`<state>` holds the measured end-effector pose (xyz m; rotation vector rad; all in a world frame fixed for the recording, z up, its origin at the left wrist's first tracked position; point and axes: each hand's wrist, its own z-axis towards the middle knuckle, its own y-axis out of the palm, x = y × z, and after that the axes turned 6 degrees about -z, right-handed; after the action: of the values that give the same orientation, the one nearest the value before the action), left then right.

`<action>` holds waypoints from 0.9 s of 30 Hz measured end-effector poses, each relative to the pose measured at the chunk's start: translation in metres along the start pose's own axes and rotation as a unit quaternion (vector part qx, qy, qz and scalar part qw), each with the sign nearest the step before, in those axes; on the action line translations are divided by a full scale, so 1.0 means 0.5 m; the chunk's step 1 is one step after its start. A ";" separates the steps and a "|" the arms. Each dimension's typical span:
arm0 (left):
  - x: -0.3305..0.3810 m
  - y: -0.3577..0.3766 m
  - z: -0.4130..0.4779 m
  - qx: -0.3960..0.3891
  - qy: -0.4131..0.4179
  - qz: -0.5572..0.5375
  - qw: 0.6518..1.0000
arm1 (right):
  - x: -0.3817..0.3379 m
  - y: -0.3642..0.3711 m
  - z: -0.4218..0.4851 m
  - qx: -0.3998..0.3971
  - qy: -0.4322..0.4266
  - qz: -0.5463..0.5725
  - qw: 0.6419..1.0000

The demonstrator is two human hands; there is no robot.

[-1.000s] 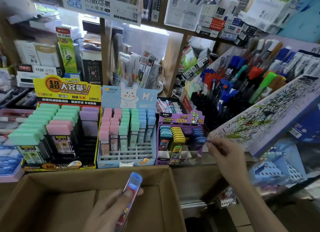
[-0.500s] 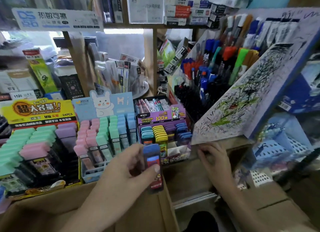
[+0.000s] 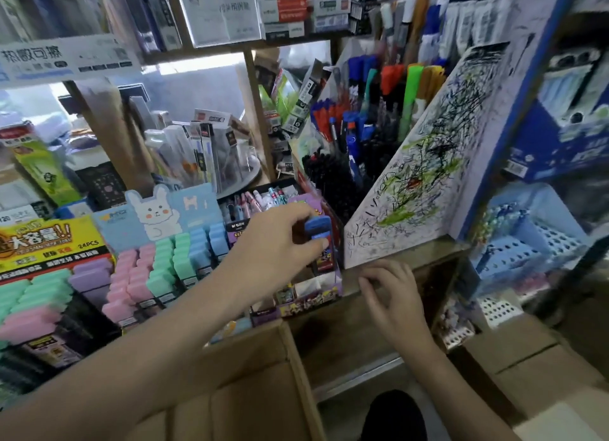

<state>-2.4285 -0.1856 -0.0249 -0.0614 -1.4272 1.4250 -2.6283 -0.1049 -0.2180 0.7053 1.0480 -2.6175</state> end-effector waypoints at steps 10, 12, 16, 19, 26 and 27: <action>-0.033 0.029 0.028 0.051 0.028 0.140 0.988 | -0.001 0.005 -0.005 0.015 0.000 0.014 1.000; -0.036 0.035 0.027 0.050 0.027 0.159 0.986 | -0.003 0.006 -0.005 0.015 0.000 0.013 1.000; -0.044 0.049 0.025 0.057 0.018 0.181 0.982 | 0.000 0.009 -0.004 0.013 0.006 0.005 1.000; -0.050 0.060 0.026 0.065 0.016 0.198 0.978 | 0.002 0.011 -0.005 0.013 0.009 0.000 1.000; -0.057 0.082 0.032 0.079 0.035 0.272 0.958 | 0.000 0.009 -0.004 0.016 0.004 0.005 1.000; -0.058 0.085 0.033 0.080 0.038 0.280 0.956 | 0.001 0.010 -0.005 0.016 0.003 0.004 1.000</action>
<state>-2.4527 -0.2042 -0.0695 -0.4420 -1.2770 1.9729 -2.6262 -0.1067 -0.2226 0.7232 1.0045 -2.6336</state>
